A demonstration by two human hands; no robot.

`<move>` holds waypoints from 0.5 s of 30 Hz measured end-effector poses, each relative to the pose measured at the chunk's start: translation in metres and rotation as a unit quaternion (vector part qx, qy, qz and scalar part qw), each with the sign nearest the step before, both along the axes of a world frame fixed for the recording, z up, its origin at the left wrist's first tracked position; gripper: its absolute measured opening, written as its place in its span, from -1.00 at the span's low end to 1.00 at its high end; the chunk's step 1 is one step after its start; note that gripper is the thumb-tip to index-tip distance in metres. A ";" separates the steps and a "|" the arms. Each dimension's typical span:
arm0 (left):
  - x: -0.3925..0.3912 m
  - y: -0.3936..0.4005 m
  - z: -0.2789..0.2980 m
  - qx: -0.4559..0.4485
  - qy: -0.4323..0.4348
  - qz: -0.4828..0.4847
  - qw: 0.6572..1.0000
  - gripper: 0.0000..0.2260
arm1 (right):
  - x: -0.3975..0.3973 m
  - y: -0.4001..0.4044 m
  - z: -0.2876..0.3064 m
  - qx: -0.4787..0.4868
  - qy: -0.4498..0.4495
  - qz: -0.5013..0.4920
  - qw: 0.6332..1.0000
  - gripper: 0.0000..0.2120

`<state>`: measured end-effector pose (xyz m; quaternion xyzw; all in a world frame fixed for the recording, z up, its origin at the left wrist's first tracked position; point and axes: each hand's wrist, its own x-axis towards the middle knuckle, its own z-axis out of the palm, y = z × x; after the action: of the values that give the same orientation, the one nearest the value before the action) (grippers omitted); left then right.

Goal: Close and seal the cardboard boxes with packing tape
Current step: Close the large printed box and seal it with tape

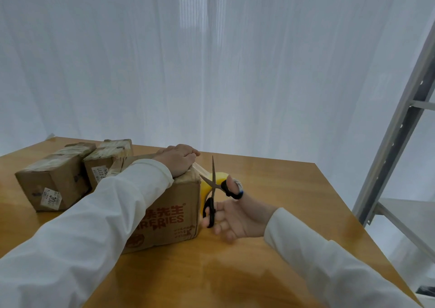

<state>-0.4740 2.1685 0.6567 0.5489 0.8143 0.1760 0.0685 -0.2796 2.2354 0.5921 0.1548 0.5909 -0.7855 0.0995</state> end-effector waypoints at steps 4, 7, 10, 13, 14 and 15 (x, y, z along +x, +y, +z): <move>0.000 -0.001 0.000 0.001 -0.008 0.008 1.000 -0.65 | -0.011 -0.012 -0.004 -0.011 0.011 -0.087 0.996 -0.24; 0.001 -0.001 0.001 -0.002 -0.004 0.006 1.000 -0.65 | -0.011 -0.021 -0.011 -0.003 0.028 -0.144 0.989 -0.40; 0.002 -0.002 0.001 -0.004 -0.004 0.006 1.000 -0.65 | -0.012 -0.027 -0.020 0.011 0.045 -0.191 0.980 -0.46; 0.002 -0.002 0.001 0.004 -0.010 0.008 1.000 -0.65 | -0.012 -0.032 -0.023 0.041 0.058 -0.222 0.972 -0.50; 0.003 -0.003 0.002 0.005 -0.009 0.010 1.000 -0.65 | -0.012 -0.033 -0.023 0.049 0.059 -0.216 0.973 -0.49; 0.003 -0.003 0.002 0.007 -0.008 0.011 1.000 -0.65 | -0.011 -0.035 -0.022 0.055 0.054 -0.202 0.976 -0.48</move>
<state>-0.4707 2.1652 0.6591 0.5391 0.8182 0.1871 0.0694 -0.2902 2.2007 0.5696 0.2337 0.5945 -0.7626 -0.1019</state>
